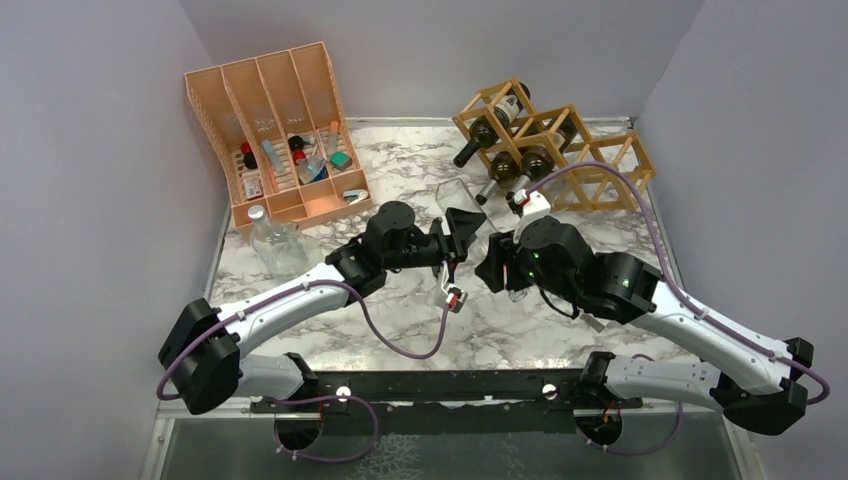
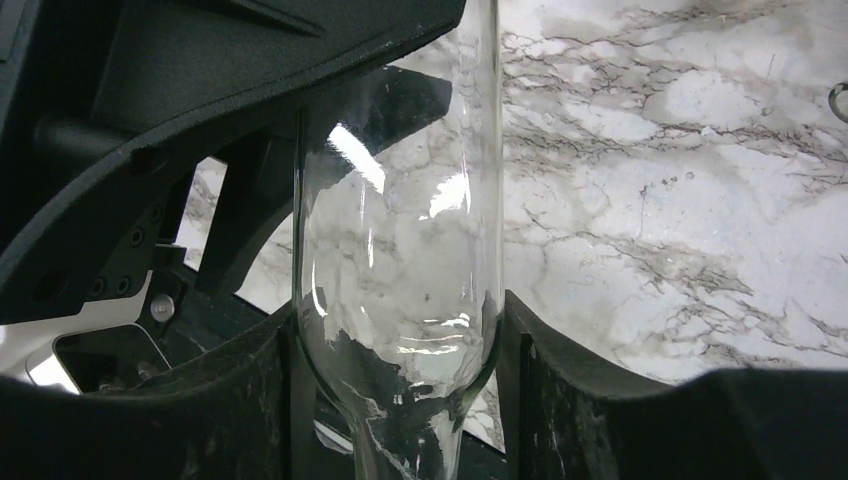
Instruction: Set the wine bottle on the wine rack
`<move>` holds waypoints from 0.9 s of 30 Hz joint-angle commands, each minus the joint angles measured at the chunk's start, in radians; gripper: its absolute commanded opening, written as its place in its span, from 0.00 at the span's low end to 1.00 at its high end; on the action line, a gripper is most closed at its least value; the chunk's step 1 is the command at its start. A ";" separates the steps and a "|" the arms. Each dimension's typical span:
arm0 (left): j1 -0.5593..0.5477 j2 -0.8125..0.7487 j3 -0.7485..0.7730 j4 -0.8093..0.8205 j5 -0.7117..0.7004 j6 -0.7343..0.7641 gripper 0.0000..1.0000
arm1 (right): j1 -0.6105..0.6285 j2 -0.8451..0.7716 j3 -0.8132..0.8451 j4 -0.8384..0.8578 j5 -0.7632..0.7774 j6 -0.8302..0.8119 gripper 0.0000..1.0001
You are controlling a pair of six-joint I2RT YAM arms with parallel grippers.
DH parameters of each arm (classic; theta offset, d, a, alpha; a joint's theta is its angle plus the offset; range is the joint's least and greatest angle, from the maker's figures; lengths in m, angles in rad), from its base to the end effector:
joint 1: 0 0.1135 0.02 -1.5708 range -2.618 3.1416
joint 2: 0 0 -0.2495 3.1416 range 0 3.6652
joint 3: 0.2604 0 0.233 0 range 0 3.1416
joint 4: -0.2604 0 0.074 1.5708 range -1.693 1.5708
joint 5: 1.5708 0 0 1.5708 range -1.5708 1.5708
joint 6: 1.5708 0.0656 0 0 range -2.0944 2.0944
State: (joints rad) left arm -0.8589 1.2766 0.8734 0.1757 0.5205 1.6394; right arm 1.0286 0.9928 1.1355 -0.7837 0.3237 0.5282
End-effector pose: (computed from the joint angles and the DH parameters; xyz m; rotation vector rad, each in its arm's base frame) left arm 0.1751 -0.2529 0.2896 1.7575 0.1995 0.0971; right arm 0.1248 0.1667 0.3324 -0.3727 2.1910 0.5226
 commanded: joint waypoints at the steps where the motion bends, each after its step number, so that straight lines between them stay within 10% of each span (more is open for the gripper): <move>1: -0.008 -0.029 0.023 0.137 0.000 -0.023 0.46 | 0.006 -0.014 0.001 0.069 0.085 0.032 0.05; 7: -0.008 -0.068 -0.040 0.185 0.030 -0.123 0.97 | 0.006 -0.073 -0.005 0.053 0.192 0.049 0.01; 20: -0.008 -0.165 -0.161 0.290 -0.035 -0.480 0.99 | 0.007 -0.111 -0.011 -0.241 0.483 0.300 0.01; 27: -0.008 -0.155 -0.145 0.472 -0.327 -1.141 0.99 | 0.006 -0.054 0.000 -0.541 0.594 0.614 0.01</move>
State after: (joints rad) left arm -0.8642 1.1240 0.6907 0.5041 0.4282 1.0111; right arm 1.0332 0.9169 1.1194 -1.1435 0.7639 0.9127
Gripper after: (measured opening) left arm 0.987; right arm 0.588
